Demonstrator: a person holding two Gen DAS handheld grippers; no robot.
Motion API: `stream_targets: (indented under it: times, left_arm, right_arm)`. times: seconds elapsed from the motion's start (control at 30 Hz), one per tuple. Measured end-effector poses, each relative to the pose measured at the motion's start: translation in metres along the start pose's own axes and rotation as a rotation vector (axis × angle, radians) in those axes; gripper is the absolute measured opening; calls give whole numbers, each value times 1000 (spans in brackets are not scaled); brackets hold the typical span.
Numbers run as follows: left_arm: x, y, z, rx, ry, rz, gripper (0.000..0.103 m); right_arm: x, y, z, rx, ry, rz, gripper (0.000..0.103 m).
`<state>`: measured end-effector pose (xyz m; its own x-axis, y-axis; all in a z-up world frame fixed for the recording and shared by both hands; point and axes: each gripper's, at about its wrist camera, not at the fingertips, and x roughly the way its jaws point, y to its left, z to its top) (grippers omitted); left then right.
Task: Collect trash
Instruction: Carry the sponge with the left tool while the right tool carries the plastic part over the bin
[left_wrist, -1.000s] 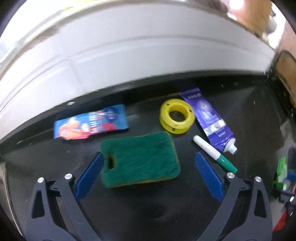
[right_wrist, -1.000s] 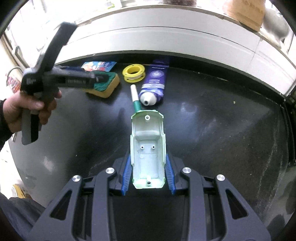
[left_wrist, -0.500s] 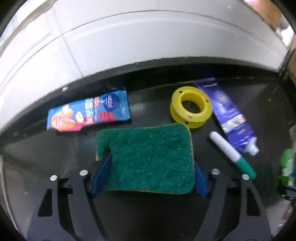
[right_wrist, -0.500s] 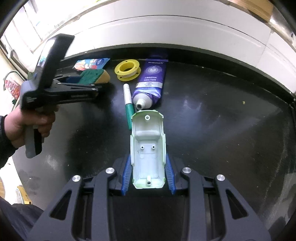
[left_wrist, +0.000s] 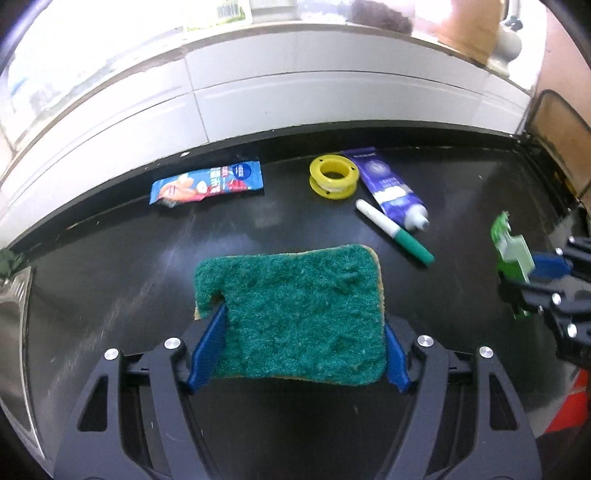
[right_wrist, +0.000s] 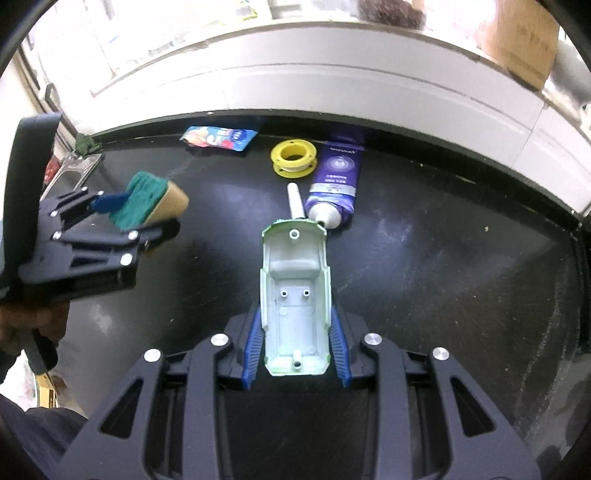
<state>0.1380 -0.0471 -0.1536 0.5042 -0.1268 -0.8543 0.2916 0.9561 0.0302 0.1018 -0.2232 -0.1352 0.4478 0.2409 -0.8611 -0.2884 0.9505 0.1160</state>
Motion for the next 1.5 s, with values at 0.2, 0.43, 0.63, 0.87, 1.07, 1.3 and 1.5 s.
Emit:
stream_targets:
  times: [0.2, 0.43, 0.63, 0.87, 1.07, 1.3, 1.5]
  left_arm:
    - [-30, 7, -21, -22, -32, 14, 71]
    - [-87, 59, -54, -95, -92, 93, 71]
    - [-139, 103, -112, -209, -109, 224, 71]
    - [-198, 160, -216, -449, -74, 402, 71]
    - [-234, 187, -316, -664, -9, 512, 72]
    - [-237, 219, -418, -878, 17, 518, 72]
    - [-212, 250, -474, -1014, 10, 485, 73]
  right_arm:
    - [-22, 20, -6, -35, -29, -7, 33]
    - [-35, 78, 7, -133, -58, 50, 33]
    - [-29, 171, 22, -290, -57, 176, 33]
    - [-17, 307, 14, -525, 0, 362, 33]
    - [-1, 423, -25, -703, 142, 539, 33]
    - [22, 519, -84, -842, 284, 634, 33]
    - [62, 578, -121, -908, 393, 614, 33]
